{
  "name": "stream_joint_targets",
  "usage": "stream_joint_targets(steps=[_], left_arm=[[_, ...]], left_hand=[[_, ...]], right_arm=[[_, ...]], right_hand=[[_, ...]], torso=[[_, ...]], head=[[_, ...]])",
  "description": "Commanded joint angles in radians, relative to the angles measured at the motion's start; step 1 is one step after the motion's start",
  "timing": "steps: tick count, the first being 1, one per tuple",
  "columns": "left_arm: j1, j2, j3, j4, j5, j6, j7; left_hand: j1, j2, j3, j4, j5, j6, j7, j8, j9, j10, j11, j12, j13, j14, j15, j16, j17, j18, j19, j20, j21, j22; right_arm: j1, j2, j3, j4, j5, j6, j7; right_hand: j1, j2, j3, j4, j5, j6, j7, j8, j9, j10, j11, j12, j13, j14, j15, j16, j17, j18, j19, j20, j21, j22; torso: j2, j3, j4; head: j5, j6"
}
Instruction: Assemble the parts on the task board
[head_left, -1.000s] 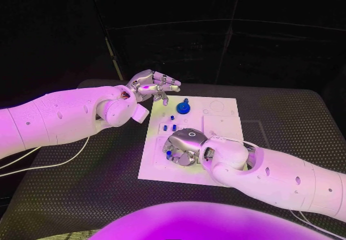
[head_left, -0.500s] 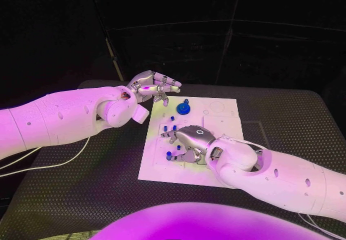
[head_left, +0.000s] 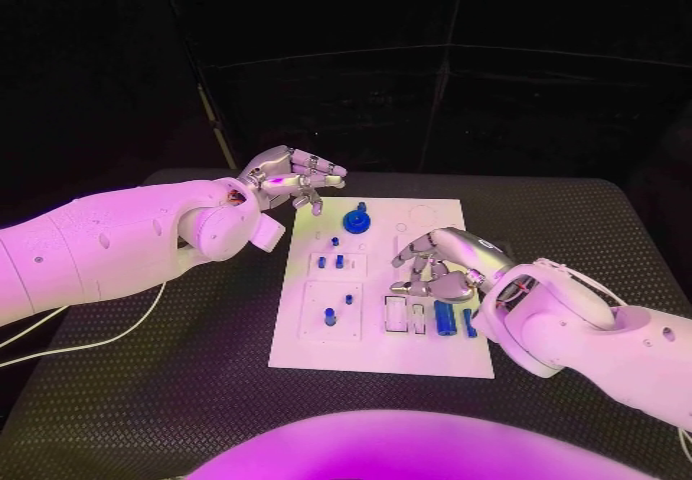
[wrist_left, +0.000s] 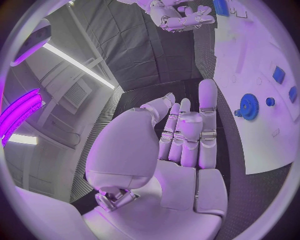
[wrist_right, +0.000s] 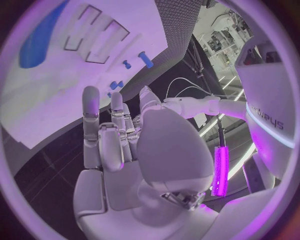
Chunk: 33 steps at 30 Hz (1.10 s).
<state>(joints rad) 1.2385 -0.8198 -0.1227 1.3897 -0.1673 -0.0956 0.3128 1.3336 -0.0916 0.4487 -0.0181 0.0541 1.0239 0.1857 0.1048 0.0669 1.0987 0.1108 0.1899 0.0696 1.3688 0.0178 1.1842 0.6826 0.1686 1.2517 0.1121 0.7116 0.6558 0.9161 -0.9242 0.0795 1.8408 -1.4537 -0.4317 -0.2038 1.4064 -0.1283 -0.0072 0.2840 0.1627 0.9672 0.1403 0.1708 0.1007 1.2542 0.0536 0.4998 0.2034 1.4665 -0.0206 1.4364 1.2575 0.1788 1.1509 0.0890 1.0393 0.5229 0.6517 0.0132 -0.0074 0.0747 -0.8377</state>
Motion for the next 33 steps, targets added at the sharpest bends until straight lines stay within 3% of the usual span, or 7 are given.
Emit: stream_joint_targets(steps=[1,5,11,18,24,28,33], left_arm=[[0.001,0.001,0.0,-0.001,0.005,-0.005,0.016],[0.001,0.003,-0.001,-0.003,0.005,-0.005,0.017],[-0.001,0.003,-0.003,-0.001,0.005,-0.005,0.018],[-0.001,0.0,-0.007,0.002,0.005,-0.004,0.019],[-0.001,-0.001,-0.008,0.005,0.005,-0.004,0.02],[-0.001,-0.002,-0.008,0.007,0.005,-0.004,0.019],[-0.001,-0.004,-0.008,0.008,0.005,-0.003,0.019]], left_hand=[[-0.01,-0.001,-0.006,0.003,0.004,-0.009,0.0,-0.003,0.0,-0.005,-0.001,0.006,0.0,-0.006,-0.001,-0.003,-0.002,0.014,-0.007,0.002,-0.004,-0.001],[-0.01,-0.001,-0.006,0.003,0.004,-0.009,0.0,-0.003,0.0,-0.005,-0.001,0.006,0.0,-0.006,-0.001,-0.003,-0.002,0.014,-0.007,0.002,-0.004,-0.001],[-0.01,0.001,-0.005,0.003,0.004,-0.008,-0.001,-0.002,0.001,-0.004,-0.002,0.008,0.001,-0.006,-0.001,-0.004,-0.003,0.014,-0.007,0.003,-0.005,-0.001],[-0.01,0.001,-0.005,0.003,0.004,-0.008,-0.001,-0.002,0.001,-0.004,-0.002,0.008,0.001,-0.006,-0.001,-0.004,-0.003,0.014,-0.007,0.003,-0.005,-0.001],[-0.01,0.001,-0.005,0.003,0.004,-0.008,-0.001,-0.002,0.001,-0.004,-0.002,0.008,0.001,-0.006,-0.001,-0.004,-0.003,0.014,-0.007,0.003,-0.005,-0.001],[-0.01,0.001,-0.005,0.003,0.004,-0.008,-0.001,-0.002,0.001,-0.004,-0.002,0.008,0.001,-0.006,-0.001,-0.004,-0.003,0.014,-0.007,0.003,-0.005,-0.001],[-0.01,0.001,-0.005,0.003,0.004,-0.008,-0.001,-0.002,0.001,-0.004,-0.002,0.008,0.001,-0.006,-0.001,-0.004,-0.003,0.014,-0.007,0.003,-0.005,-0.001]], right_arm=[[0.001,-0.052,0.004,0.024,0.16,-0.007,-0.111],[0.001,-0.112,0.008,0.042,0.169,0.022,-0.155],[0.0,-0.157,0.009,0.06,0.088,0.06,-0.217],[-0.006,-0.17,0.008,0.072,-0.03,0.127,-0.315],[-0.028,-0.157,0.007,0.069,-0.075,0.14,-0.342],[-0.043,-0.147,0.006,0.062,-0.103,0.146,-0.347],[-0.053,-0.135,0.006,0.053,-0.127,0.154,-0.349]], right_hand=[[-0.036,0.004,-0.029,-0.003,0.021,0.009,-0.015,0.014,-0.001,0.044,-0.014,0.102,0.075,0.066,-0.013,0.035,0.067,-0.017,0.035,-0.013,0.041,0.064],[-0.138,0.027,-0.106,-0.003,0.074,0.024,-0.027,0.046,0.003,0.09,-0.024,0.512,0.556,0.082,-0.021,0.087,0.181,-0.032,0.08,-0.023,0.103,0.163],[-0.151,0.038,-0.16,0.007,0.054,0.043,-0.038,0.111,0.031,0.109,-0.033,0.747,0.866,0.086,-0.029,0.104,0.221,-0.048,0.121,-0.028,0.166,0.27],[-0.209,0.023,-0.182,0.011,0.07,0.051,-0.052,0.166,0.072,0.137,-0.043,0.82,0.976,0.087,-0.036,0.106,0.228,-0.057,0.147,-0.037,0.201,0.332],[-0.214,0.02,-0.181,0.01,0.071,0.046,-0.052,0.173,0.079,0.137,-0.043,0.825,0.986,0.088,-0.036,0.107,0.231,-0.058,0.147,-0.037,0.202,0.336],[-0.207,0.027,-0.171,0.01,0.113,0.041,-0.054,0.193,0.097,0.134,-0.045,0.828,0.995,0.087,-0.037,0.107,0.23,-0.058,0.146,-0.038,0.203,0.337],[-0.206,0.03,-0.169,0.009,0.125,0.039,-0.056,0.202,0.106,0.135,-0.046,0.831,1.002,0.088,-0.038,0.107,0.231,-0.058,0.146,-0.039,0.203,0.338]], torso=[[-0.003,0.0015,-0.0108],[-0.005,0.0017,-0.0147],[-0.003,0.0039,-0.0143],[-0.004,0.0004,-0.0136],[-0.004,-0.0002,-0.012],[-0.005,-0.0009,-0.009],[-0.004,-0.0007,-0.0104]], head=[[-0.016,0.005],[-0.038,0.006],[-0.052,0.007],[-0.059,0.005],[-0.064,0.004],[-0.068,0.005],[-0.067,0.004]])
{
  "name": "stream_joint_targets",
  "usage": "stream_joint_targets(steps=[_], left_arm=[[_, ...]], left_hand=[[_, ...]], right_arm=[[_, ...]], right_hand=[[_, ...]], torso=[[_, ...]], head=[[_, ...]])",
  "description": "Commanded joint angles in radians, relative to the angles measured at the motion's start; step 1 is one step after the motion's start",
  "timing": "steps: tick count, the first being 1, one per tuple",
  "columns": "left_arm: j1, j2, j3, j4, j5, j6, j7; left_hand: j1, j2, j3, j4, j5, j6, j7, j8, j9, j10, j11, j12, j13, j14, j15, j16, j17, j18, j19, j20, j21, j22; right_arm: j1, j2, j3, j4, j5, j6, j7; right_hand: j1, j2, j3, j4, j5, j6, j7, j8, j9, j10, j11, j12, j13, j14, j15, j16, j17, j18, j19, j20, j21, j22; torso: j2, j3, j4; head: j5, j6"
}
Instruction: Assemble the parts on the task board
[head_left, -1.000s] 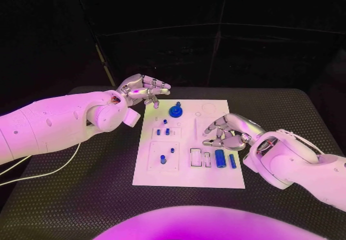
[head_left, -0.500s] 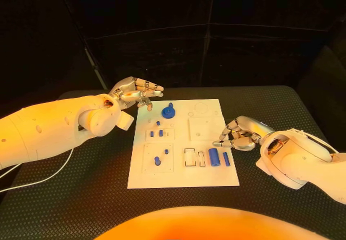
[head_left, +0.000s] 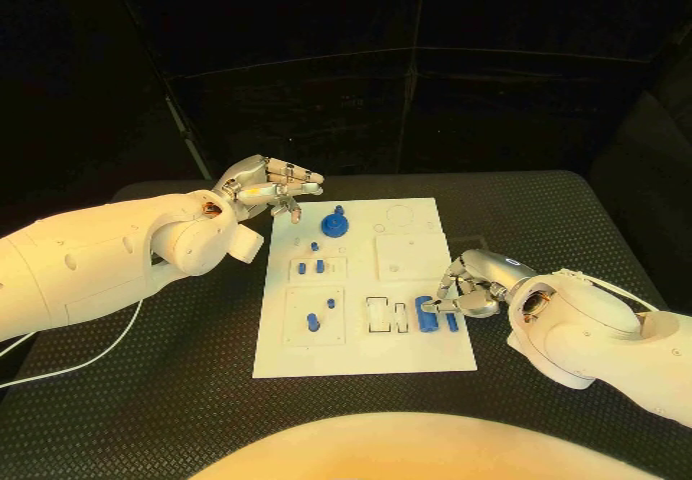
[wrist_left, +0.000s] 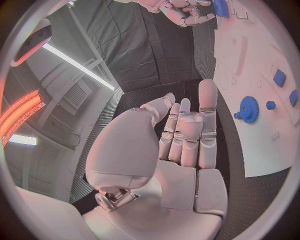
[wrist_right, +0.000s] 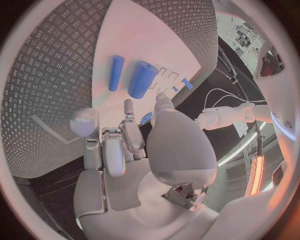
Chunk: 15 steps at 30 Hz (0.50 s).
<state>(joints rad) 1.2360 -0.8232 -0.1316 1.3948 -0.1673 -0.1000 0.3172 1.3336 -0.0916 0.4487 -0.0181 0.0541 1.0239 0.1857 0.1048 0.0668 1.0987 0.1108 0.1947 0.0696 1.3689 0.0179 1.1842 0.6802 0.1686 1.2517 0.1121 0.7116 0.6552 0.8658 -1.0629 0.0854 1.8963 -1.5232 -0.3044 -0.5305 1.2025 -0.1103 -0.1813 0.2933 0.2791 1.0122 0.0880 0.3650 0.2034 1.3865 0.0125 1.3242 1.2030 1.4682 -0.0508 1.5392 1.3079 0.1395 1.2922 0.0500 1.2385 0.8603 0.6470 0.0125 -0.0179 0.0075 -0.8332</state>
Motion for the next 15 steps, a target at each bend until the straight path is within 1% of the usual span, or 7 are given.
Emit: stream_joint_targets(steps=[1,4,11,15], left_arm=[[0.001,-0.001,0.001,0.003,0.004,0.001,0.014],[0.001,-0.001,0.001,0.004,0.004,0.002,0.014],[0.001,-0.002,0.001,0.004,0.004,0.004,0.013],[0.001,-0.003,0.001,0.005,0.004,0.005,0.013]], left_hand=[[-0.01,0.001,-0.005,0.003,0.004,-0.008,-0.001,-0.002,0.001,-0.004,-0.002,0.003,0.001,-0.006,-0.001,-0.004,-0.001,0.014,-0.007,0.003,-0.005,-0.001],[-0.01,0.001,-0.005,0.003,0.004,-0.008,-0.001,-0.002,0.001,-0.004,-0.002,0.003,0.001,-0.006,-0.001,-0.004,-0.001,0.014,-0.007,0.003,-0.005,-0.001],[-0.01,0.001,-0.005,0.003,0.004,-0.008,-0.001,-0.002,0.001,-0.004,-0.002,0.003,0.001,-0.006,-0.001,-0.004,-0.001,0.014,-0.007,0.003,-0.005,-0.001],[-0.011,0.002,-0.006,0.003,0.004,-0.007,-0.001,-0.001,0.001,-0.004,-0.002,0.005,0.001,-0.007,-0.001,-0.004,-0.002,0.014,-0.007,0.003,-0.006,-0.002]], right_arm=[[-0.005,0.006,0.0,-0.005,-0.062,0.03,-0.023],[-0.01,0.014,0.0,-0.012,-0.07,0.038,-0.024],[-0.023,0.034,0.0,-0.023,-0.077,0.046,-0.025],[-0.031,0.046,0.0,-0.033,-0.078,0.057,-0.025]], right_hand=[[-0.002,0.012,0.005,0.0,0.008,-0.006,-0.003,0.008,0.003,0.003,-0.005,0.007,0.003,0.086,-0.008,0.004,0.181,-0.019,0.004,0.0,0.004,0.001],[-0.003,0.012,0.005,0.0,0.009,-0.006,-0.004,0.01,0.005,0.003,-0.005,0.007,0.004,0.086,-0.008,0.005,0.182,-0.019,0.005,0.0,0.005,0.002],[-0.004,0.013,0.005,0.0,0.01,-0.005,-0.004,0.013,0.008,0.005,-0.005,0.01,0.009,0.086,-0.008,0.005,0.183,-0.019,0.005,0.0,0.005,0.003],[-0.005,0.014,0.005,0.0,0.01,-0.005,-0.005,0.015,0.009,0.007,-0.006,0.013,0.013,0.087,-0.008,0.005,0.184,-0.019,0.005,0.0,0.005,0.004]], torso=[[0.0,0.0001,0.0002],[0.0,-0.0004,-0.0001],[0.001,0.0003,-0.0007],[0.001,-0.0008,0.0009]], head=[[0.001,-0.001],[0.0,-0.001],[0.002,-0.004],[0.002,-0.005]])
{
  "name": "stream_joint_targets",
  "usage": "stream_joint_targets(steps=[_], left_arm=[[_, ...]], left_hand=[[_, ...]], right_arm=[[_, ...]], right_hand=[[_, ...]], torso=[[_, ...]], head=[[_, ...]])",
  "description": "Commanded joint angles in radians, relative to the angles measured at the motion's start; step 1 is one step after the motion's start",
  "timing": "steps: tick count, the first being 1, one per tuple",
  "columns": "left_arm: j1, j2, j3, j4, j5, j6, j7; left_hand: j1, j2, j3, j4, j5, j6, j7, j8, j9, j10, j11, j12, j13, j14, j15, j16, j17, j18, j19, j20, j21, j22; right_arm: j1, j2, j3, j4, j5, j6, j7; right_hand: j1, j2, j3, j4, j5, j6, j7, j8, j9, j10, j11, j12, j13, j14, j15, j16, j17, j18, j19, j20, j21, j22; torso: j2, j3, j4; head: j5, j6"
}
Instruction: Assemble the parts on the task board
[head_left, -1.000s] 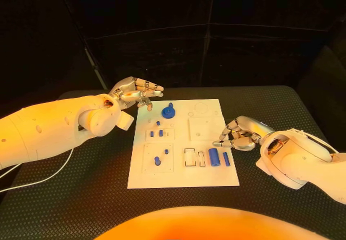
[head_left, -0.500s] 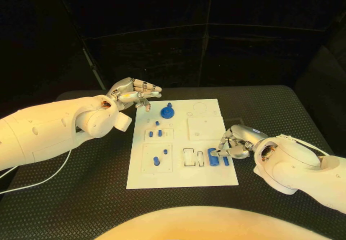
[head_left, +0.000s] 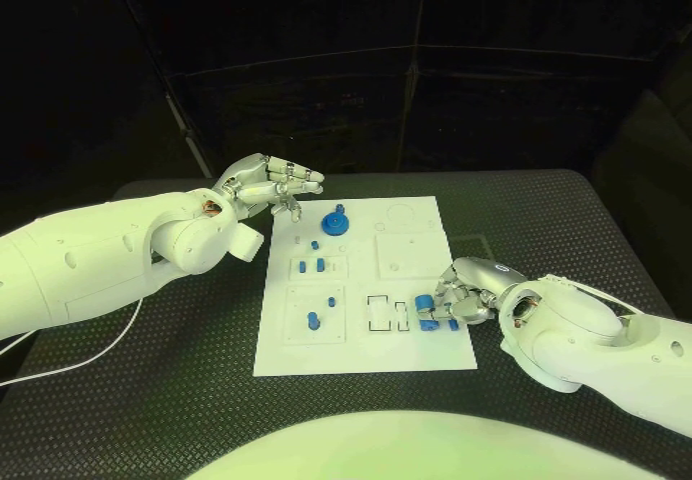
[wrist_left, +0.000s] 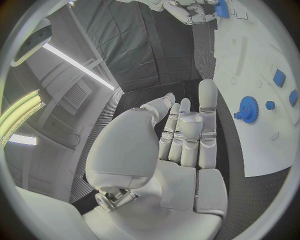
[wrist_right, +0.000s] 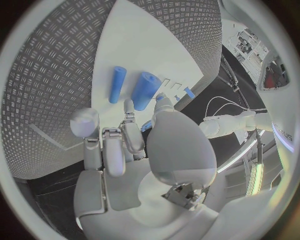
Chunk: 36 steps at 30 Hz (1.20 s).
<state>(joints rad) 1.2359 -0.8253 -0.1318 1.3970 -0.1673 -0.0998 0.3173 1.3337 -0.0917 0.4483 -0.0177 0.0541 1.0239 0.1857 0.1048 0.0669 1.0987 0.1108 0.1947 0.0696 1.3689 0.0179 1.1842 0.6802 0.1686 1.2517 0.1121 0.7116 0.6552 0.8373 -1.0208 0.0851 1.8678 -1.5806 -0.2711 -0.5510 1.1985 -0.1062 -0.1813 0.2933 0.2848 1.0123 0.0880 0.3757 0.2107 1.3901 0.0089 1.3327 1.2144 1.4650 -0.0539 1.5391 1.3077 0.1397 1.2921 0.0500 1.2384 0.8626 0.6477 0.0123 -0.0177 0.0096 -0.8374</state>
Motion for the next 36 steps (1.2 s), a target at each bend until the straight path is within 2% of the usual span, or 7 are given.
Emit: stream_joint_targets(steps=[1,8,20,23,27,32,36], left_arm=[[0.001,-0.001,0.001,0.003,0.004,0.005,0.012],[0.001,-0.001,0.001,0.004,0.004,0.007,0.011],[0.001,-0.001,0.001,0.002,0.004,0.008,0.008],[0.001,-0.001,0.001,0.002,0.004,0.009,0.007],[0.001,-0.002,0.0,0.002,0.004,0.011,0.006],[0.0,-0.001,0.0,0.002,0.004,0.014,0.006],[0.0,-0.001,0.0,0.002,0.004,0.015,0.006]], left_hand=[[-0.011,0.002,-0.005,0.003,0.004,-0.007,-0.001,-0.001,0.001,-0.004,-0.002,0.005,0.001,-0.007,-0.001,-0.004,-0.002,0.015,-0.007,0.003,-0.006,-0.002],[-0.011,0.002,-0.005,0.003,0.004,-0.007,-0.001,-0.001,0.001,-0.004,-0.002,0.005,0.001,-0.007,-0.001,-0.004,-0.002,0.015,-0.007,0.003,-0.006,-0.002],[-0.012,0.002,-0.006,0.003,0.004,-0.007,-0.001,-0.001,0.001,-0.004,-0.002,0.005,0.001,-0.007,-0.001,-0.004,-0.002,0.015,-0.007,0.003,-0.006,-0.002],[-0.012,0.002,-0.006,0.003,0.004,-0.007,-0.001,-0.001,0.001,-0.004,-0.002,0.005,0.001,-0.007,-0.001,-0.004,-0.002,0.015,-0.007,0.003,-0.006,-0.002],[-0.012,0.002,-0.006,0.003,0.004,-0.007,-0.001,-0.001,0.001,-0.004,-0.002,0.005,0.001,-0.007,-0.001,-0.004,-0.002,0.015,-0.007,0.003,-0.006,-0.002],[-0.012,0.002,-0.006,0.003,0.004,-0.007,-0.001,-0.001,0.001,-0.004,-0.002,0.005,0.001,-0.007,-0.001,-0.004,-0.002,0.015,-0.007,0.003,-0.006,-0.002],[-0.012,0.002,-0.006,0.003,0.004,-0.007,-0.001,-0.001,0.001,-0.004,-0.002,0.005,0.001,-0.007,-0.001,-0.004,-0.002,0.015,-0.007,0.003,-0.006,-0.002]], right_arm=[[-0.004,0.006,0.0,-0.007,-0.02,0.028,-0.005],[-0.014,0.027,-0.002,-0.031,-0.029,0.052,-0.015],[-0.03,0.05,-0.002,-0.052,-0.054,0.024,-0.018],[-0.032,0.049,-0.002,-0.044,-0.047,-0.027,-0.013],[-0.035,0.041,-0.002,-0.018,0.027,-0.181,0.031],[-0.035,0.032,-0.002,0.008,0.09,-0.279,0.07],[-0.035,0.03,-0.002,0.021,0.115,-0.301,0.079]], right_hand=[[-0.001,0.011,0.005,0.0,0.005,-0.005,-0.005,0.007,0.004,0.003,-0.002,0.005,0.003,0.09,-0.006,0.005,0.184,-0.02,0.005,0.0,0.006,0.002],[0.004,0.031,0.011,-0.001,0.032,-0.012,-0.007,0.023,0.02,0.0,-0.005,0.003,0.005,0.089,-0.008,0.004,0.182,-0.019,0.004,-0.002,0.005,0.002],[0.042,0.058,0.014,-0.006,0.1,-0.013,-0.014,0.054,0.05,0.007,-0.01,0.009,0.025,0.09,-0.012,0.006,0.187,-0.02,0.005,-0.006,0.009,0.009],[0.055,0.069,0.014,-0.006,0.146,-0.007,-0.018,0.064,0.059,0.016,-0.014,0.016,0.039,0.092,-0.015,0.008,0.195,-0.021,0.009,-0.008,0.013,0.016],[0.081,0.093,0.024,-0.005,0.274,0.002,-0.028,0.072,0.069,0.03,-0.023,0.027,0.06,0.095,-0.023,0.014,0.21,-0.025,0.021,-0.016,0.026,0.04],[0.088,0.097,0.025,-0.005,0.291,0.004,-0.03,0.073,0.072,0.03,-0.025,0.024,0.059,0.096,-0.025,0.014,0.212,-0.025,0.022,-0.017,0.028,0.043],[0.089,0.098,0.026,-0.005,0.294,0.004,-0.03,0.073,0.072,0.028,-0.026,0.022,0.056,0.096,-0.025,0.015,0.214,-0.025,0.022,-0.018,0.028,0.042]], torso=[[0.0,-0.0006,0.0007],[0.0,-0.0003,-0.0005],[-0.001,-0.0011,0.0021],[-0.002,-0.0006,0.0003],[-0.001,0.0004,-0.002],[-0.002,-0.001,-0.0003],[0.0,-0.0013,0.0007]], head=[[0.0,-0.001],[0.001,-0.003],[0.006,-0.005],[0.007,-0.004],[0.01,0.002],[0.011,0.003],[0.013,0.005]])
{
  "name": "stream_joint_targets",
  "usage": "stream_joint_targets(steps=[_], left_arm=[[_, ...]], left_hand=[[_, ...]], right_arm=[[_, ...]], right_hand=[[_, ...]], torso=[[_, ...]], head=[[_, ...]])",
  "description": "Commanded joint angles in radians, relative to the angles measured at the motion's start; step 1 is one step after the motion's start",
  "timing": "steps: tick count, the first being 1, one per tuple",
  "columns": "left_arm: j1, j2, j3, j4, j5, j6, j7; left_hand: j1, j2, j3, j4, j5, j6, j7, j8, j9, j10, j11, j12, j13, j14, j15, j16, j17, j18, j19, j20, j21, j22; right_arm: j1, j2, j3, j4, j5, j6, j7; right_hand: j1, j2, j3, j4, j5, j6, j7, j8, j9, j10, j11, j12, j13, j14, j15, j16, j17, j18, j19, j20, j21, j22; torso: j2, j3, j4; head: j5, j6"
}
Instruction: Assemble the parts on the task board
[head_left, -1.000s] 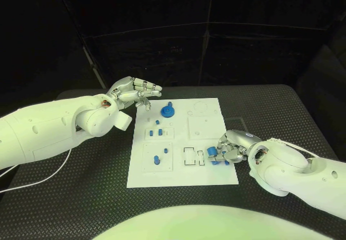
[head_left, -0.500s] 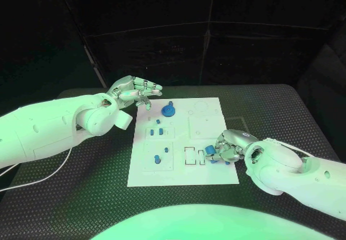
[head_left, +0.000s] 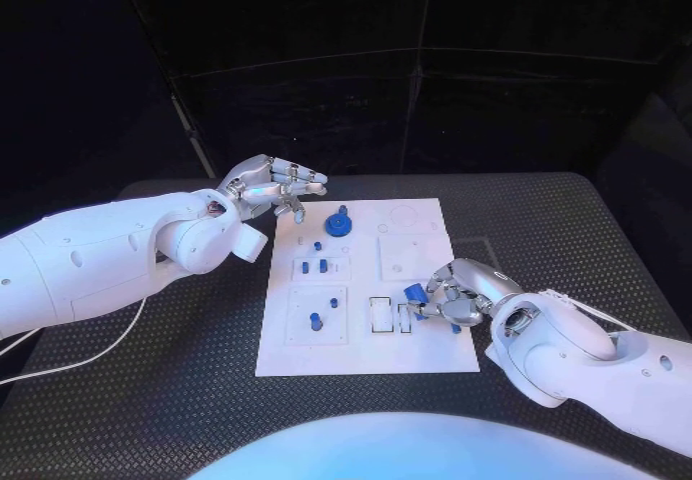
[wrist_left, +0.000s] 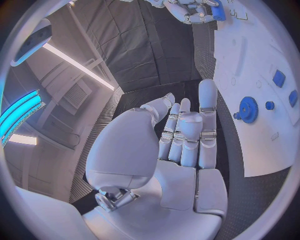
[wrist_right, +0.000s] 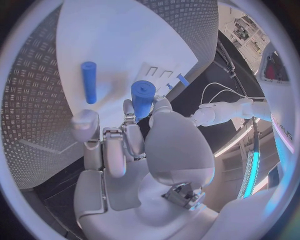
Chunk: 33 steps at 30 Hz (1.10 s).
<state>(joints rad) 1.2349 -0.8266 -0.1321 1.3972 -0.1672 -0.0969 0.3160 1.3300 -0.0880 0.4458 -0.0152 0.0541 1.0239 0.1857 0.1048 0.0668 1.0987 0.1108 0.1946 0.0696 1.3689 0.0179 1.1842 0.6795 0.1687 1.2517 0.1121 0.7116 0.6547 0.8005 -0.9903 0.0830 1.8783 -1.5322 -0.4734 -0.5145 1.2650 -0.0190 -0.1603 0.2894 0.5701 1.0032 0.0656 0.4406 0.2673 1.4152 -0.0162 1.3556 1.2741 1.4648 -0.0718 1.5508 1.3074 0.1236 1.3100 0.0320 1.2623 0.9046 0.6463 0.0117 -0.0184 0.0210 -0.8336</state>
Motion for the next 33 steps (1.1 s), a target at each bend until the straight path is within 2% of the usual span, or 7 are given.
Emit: stream_joint_targets(steps=[1,7,13,18,28,31,33], left_arm=[[0.001,0.0,0.001,0.002,0.004,0.012,0.007],[0.001,0.0,0.001,0.002,0.004,0.013,0.007],[0.001,0.0,0.0,0.003,0.004,0.014,0.006],[0.001,0.0,0.0,0.005,0.004,0.014,0.006],[0.001,0.0,0.001,0.007,0.004,0.014,0.005],[0.001,-0.001,0.001,0.008,0.004,0.014,0.005],[0.001,-0.002,0.001,0.008,0.004,0.015,0.004]], left_hand=[[-0.009,-0.002,-0.003,0.001,0.004,-0.007,-0.001,-0.001,0.001,-0.004,-0.002,0.005,0.001,-0.007,-0.001,-0.004,-0.001,0.015,-0.007,0.003,-0.006,-0.001],[-0.009,-0.002,-0.003,0.001,0.004,-0.007,-0.001,-0.001,0.001,-0.004,-0.002,0.005,0.001,-0.007,-0.001,-0.004,-0.001,0.015,-0.007,0.003,-0.006,-0.001],[-0.009,-0.002,-0.003,0.001,0.004,-0.007,-0.001,-0.001,0.001,-0.004,-0.002,0.005,0.001,-0.007,-0.001,-0.004,-0.001,0.015,-0.007,0.003,-0.006,-0.001],[-0.009,-0.002,-0.003,0.001,0.004,-0.007,-0.001,-0.001,0.001,-0.004,-0.002,0.005,0.001,-0.007,-0.001,-0.004,-0.001,0.015,-0.007,0.003,-0.006,-0.001],[-0.01,-0.001,-0.004,0.002,0.004,-0.008,-0.001,-0.001,0.001,-0.005,-0.002,0.006,0.001,-0.007,-0.001,-0.004,-0.001,0.015,-0.007,0.003,-0.007,-0.002],[-0.01,-0.001,-0.004,0.002,0.004,-0.008,-0.001,-0.001,0.001,-0.005,-0.002,0.006,0.001,-0.007,-0.001,-0.004,-0.001,0.015,-0.007,0.003,-0.007,-0.002],[-0.01,-0.001,-0.004,0.002,0.004,-0.008,-0.001,-0.001,0.001,-0.005,-0.002,0.006,0.001,-0.007,-0.001,-0.004,-0.001,0.015,-0.007,0.003,-0.007,-0.002]], right_arm=[[0.001,0.0,0.0,0.013,0.07,-0.097,0.04],[0.001,0.014,0.0,0.012,0.109,-0.068,0.023],[0.001,0.042,0.0,0.003,0.128,-0.01,0.006],[0.001,0.072,0.0,-0.009,0.134,0.047,-0.017],[0.001,0.1,0.0,-0.024,0.135,0.065,-0.042],[0.001,0.103,0.0,-0.029,0.135,0.064,-0.05],[0.001,0.105,0.0,-0.032,0.134,0.062,-0.053]], right_hand=[[0.022,0.011,0.005,-0.001,0.009,0.013,-0.008,0.008,0.016,0.003,-0.001,-0.002,-0.004,0.096,-0.007,0.003,0.214,-0.009,0.004,0.0,0.004,0.0],[0.019,0.014,0.004,0.001,0.014,0.015,-0.008,0.009,0.017,0.004,-0.001,-0.001,-0.002,0.096,-0.008,0.004,0.215,-0.009,0.004,0.0,0.004,0.0],[0.001,0.015,-0.005,0.003,0.008,0.017,-0.008,0.009,0.02,0.006,-0.001,-0.002,0.0,0.096,-0.008,0.004,0.215,-0.009,0.005,-0.001,0.005,0.002],[-0.028,0.019,-0.023,0.003,-0.035,0.017,-0.008,0.009,0.025,0.008,-0.001,-0.005,0.001,0.096,-0.008,0.003,0.213,-0.009,0.004,-0.001,0.006,0.003],[-0.049,0.023,-0.044,0.002,-0.096,0.02,-0.01,0.012,0.033,0.012,-0.002,-0.006,0.007,0.095,-0.008,0.002,0.211,-0.009,0.003,-0.001,0.006,0.005],[-0.059,0.024,-0.055,0.002,-0.139,0.021,-0.01,0.014,0.038,0.012,-0.002,-0.008,0.008,0.095,-0.009,0.002,0.21,-0.009,0.002,-0.002,0.006,0.005],[-0.068,0.024,-0.065,0.002,-0.189,0.021,-0.011,0.015,0.042,0.012,-0.002,-0.009,0.009,0.095,-0.009,0.002,0.21,-0.009,0.001,-0.002,0.006,0.005]], torso=[[0.001,-0.0007,0.0016],[0.001,-0.0012,0.002],[0.002,-0.0022,0.0029],[0.003,-0.0016,0.0019],[0.002,-0.0018,0.0007],[0.001,-0.0019,0.0005],[0.001,-0.0018,0.0008]], head=[[0.003,0.001],[0.009,0.0],[0.009,-0.002],[0.012,-0.004],[0.015,-0.007],[0.016,-0.008],[0.017,-0.008]])
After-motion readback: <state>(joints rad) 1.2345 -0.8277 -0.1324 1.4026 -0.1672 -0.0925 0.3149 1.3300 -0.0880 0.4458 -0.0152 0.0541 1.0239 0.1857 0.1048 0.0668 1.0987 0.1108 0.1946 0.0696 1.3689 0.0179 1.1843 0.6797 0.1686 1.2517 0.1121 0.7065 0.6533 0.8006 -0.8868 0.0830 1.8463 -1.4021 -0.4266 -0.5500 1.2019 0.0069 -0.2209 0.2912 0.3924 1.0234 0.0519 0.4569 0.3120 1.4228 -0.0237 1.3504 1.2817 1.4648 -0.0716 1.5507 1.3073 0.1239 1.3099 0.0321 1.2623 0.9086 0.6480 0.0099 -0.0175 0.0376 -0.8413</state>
